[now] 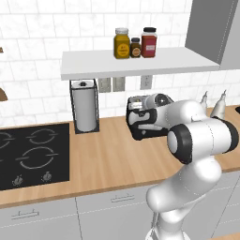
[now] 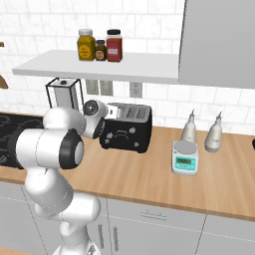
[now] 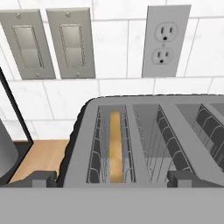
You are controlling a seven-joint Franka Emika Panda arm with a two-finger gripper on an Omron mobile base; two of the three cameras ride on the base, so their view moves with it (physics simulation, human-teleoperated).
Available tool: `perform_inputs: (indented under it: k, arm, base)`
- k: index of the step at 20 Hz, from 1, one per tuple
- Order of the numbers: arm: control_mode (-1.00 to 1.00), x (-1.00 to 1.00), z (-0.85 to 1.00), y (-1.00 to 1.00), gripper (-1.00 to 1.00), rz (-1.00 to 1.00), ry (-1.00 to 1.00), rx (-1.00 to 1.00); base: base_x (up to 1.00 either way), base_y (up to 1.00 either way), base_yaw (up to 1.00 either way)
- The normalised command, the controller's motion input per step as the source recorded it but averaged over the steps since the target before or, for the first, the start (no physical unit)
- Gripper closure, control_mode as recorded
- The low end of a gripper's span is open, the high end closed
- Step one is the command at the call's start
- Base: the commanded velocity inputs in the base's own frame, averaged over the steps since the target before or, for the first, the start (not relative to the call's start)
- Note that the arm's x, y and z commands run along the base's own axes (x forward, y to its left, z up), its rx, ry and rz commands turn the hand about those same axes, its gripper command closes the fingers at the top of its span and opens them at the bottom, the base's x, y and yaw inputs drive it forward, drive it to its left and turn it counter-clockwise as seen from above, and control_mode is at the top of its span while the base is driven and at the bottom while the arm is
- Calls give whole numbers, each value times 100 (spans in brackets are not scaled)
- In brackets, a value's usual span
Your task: Start the toaster. Once the lever pops up, take the bread to the plate on the dining counter.
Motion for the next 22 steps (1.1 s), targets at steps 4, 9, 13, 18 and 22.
perform_inputs:
  k: [4,9,13,18,22]
  arm:
    - [-100,0,0,0,-100,0,0,0]
    - [-100,0,0,0,-100,0,0,0]
    - [-100,0,0,0,-100,0,0,0]
    - [-100,0,0,0,-100,0,0,0]
    - [-100,0,0,0,-100,0,0,0]
  base:
    - [0,0,0]
    - [0,0,0]
    - [0,0,0]
    - [0,0,0]
    - [0,0,0]
